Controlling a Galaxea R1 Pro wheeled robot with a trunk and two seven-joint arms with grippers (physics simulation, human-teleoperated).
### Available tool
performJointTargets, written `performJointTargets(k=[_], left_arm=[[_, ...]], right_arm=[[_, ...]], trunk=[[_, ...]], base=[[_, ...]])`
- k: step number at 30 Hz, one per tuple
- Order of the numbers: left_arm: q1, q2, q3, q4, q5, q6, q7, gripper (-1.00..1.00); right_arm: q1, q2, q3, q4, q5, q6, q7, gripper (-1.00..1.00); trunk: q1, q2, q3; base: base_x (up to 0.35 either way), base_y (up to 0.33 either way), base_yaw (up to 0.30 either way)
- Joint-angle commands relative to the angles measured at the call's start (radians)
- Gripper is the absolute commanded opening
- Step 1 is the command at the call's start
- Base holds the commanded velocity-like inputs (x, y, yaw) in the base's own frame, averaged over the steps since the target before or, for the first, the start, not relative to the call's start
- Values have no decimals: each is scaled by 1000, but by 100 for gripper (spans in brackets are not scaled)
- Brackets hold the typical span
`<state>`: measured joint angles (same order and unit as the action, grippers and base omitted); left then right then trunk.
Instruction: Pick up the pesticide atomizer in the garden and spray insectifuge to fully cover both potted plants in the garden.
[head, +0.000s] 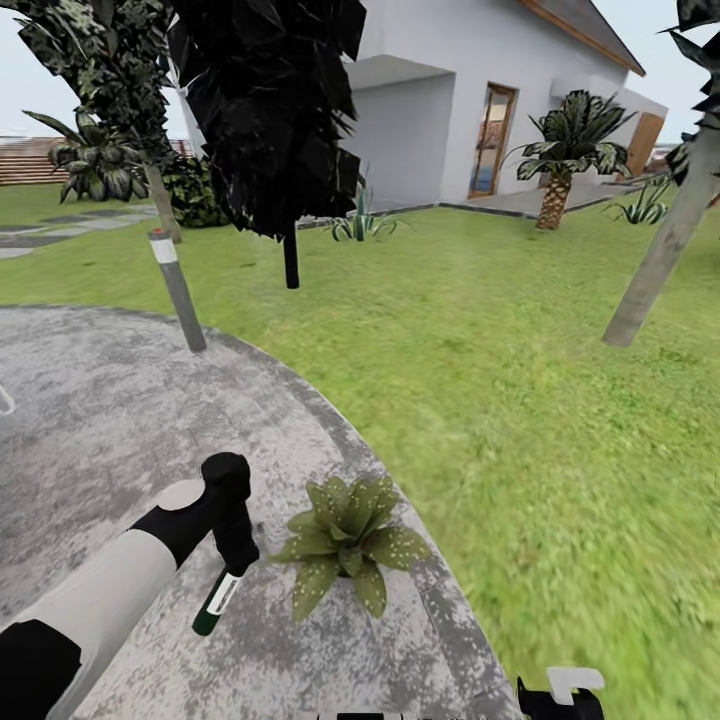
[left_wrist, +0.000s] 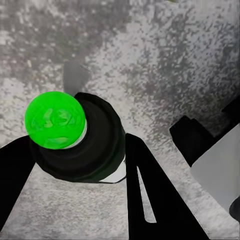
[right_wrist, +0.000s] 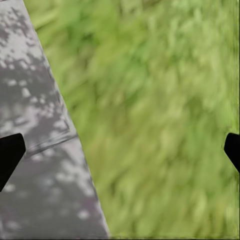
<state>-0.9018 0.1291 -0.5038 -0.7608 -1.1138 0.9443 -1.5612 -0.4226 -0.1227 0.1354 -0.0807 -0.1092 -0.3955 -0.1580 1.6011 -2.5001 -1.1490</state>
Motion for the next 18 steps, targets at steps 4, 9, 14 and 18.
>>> performJointTargets(k=[4, 9, 14, 18], left_arm=[[15, 110, -2, 1, -5, 5, -10, -100], [47, 120, -3, -1, 2, 4, -10, -100], [49, 111, -2, -11, 7, 7, -10, -100], [50, 98, -2, -11, 8, 8, -10, -100]], right_arm=[[-1, 0, 10, 1, -10, -3, -2, 100], [-1, 0, 11, 2, -9, -3, -2, 100], [-1, -1, 12, 2, -8, -3, -2, 100], [-1, -2, 12, 2, -7, -3, -1, 100]], trunk=[[0, 0, -1], [0, 0, -1], [0, 0, -1], [0, 0, -1]], base=[[0, 0, -114], [32, 28, -2], [208, 187, 0], [164, 114, 0]])
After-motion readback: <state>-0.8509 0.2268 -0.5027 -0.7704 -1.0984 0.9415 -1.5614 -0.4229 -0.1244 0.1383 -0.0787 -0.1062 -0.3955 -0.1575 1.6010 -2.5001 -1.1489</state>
